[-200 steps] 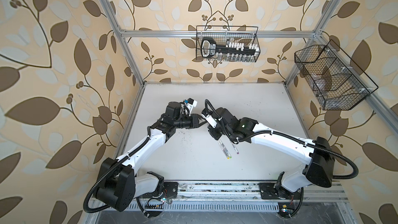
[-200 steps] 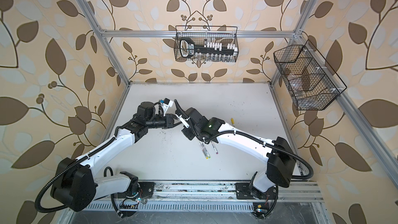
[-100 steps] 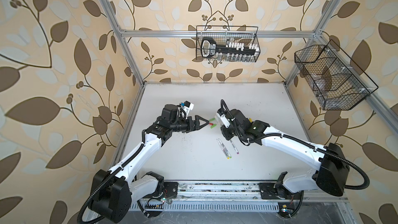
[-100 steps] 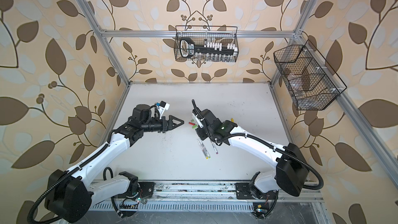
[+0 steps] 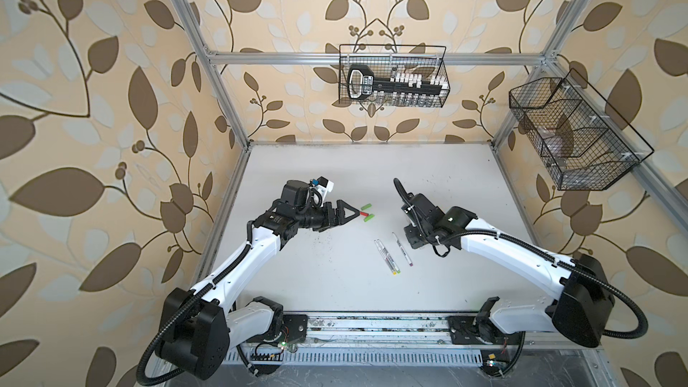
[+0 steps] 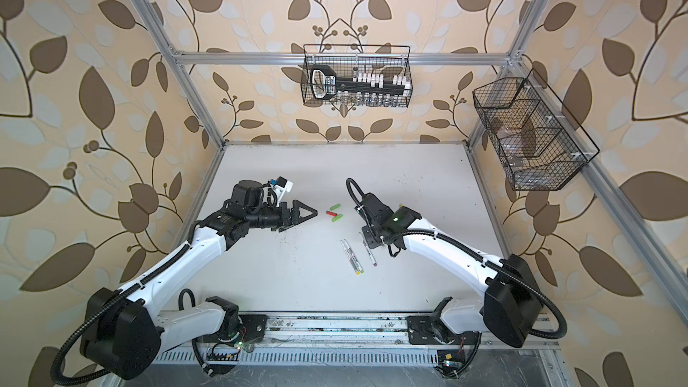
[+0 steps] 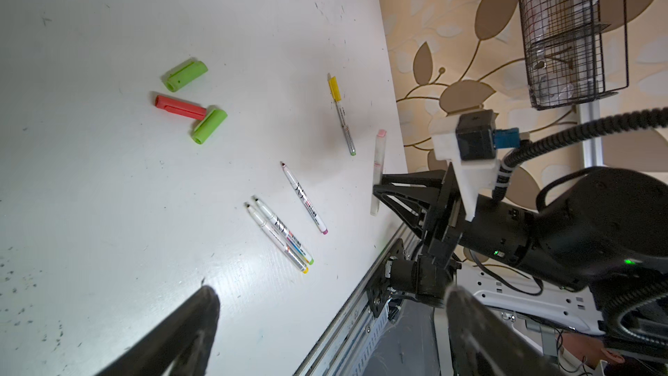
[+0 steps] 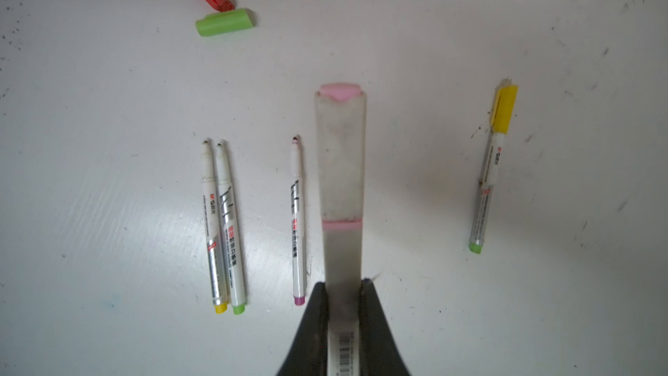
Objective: Insert pens into pen caps
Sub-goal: Place a pen at the middle-right of the table.
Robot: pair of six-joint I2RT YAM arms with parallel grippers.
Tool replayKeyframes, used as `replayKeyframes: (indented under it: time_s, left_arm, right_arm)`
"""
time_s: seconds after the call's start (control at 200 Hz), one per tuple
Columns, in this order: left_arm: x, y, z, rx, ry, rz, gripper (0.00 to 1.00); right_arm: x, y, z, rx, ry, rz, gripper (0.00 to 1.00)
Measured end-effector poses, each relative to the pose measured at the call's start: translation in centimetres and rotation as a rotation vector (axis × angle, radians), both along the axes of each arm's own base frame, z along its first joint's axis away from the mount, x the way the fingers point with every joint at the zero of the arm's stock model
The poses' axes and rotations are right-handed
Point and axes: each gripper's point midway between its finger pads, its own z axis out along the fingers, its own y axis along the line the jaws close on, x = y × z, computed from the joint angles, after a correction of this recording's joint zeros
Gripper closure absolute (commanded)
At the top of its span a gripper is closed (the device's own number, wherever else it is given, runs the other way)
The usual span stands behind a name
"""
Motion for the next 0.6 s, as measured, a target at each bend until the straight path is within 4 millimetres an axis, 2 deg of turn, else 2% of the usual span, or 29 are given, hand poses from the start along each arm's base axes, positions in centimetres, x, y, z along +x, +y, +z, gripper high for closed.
replayKeyframes:
  time_s: [0.065, 0.165, 0.325, 0.4, 0.53, 0.6]
  left_arm:
    - [0.2, -0.1, -0.3, 0.005, 0.011, -0.002, 0.01]
    - [0.2, -0.1, -0.7, 0.009, 0.025, -0.001, 0.01]
    - [0.4, -0.2, -0.4, -0.002, 0.014, -0.005, 0.01]
    - [0.4, -0.2, -0.4, -0.002, 0.013, -0.005, 0.01]
    - [0.3, -0.2, 0.0, -0.004, 0.000, -0.003, 0.01]
    - [0.3, 0.0, 0.5, -0.009, -0.018, 0.003, 0.01]
  right_arm:
    - [-0.8, -0.7, -0.9, -0.017, 0.052, -0.011, 0.88]
    - [-0.9, -1.0, -3.2, -0.076, 0.122, -0.013, 0.88]
    - [0.4, -1.8, -7.0, -0.152, 0.211, -0.045, 0.87]
    - [1.8, -1.7, -7.2, -0.166, 0.205, -0.053, 0.87]
    - [4.4, -1.0, -6.0, -0.152, 0.141, -0.051, 0.87]
    - [5.3, -1.4, -5.8, -0.149, 0.116, -0.064, 0.87]
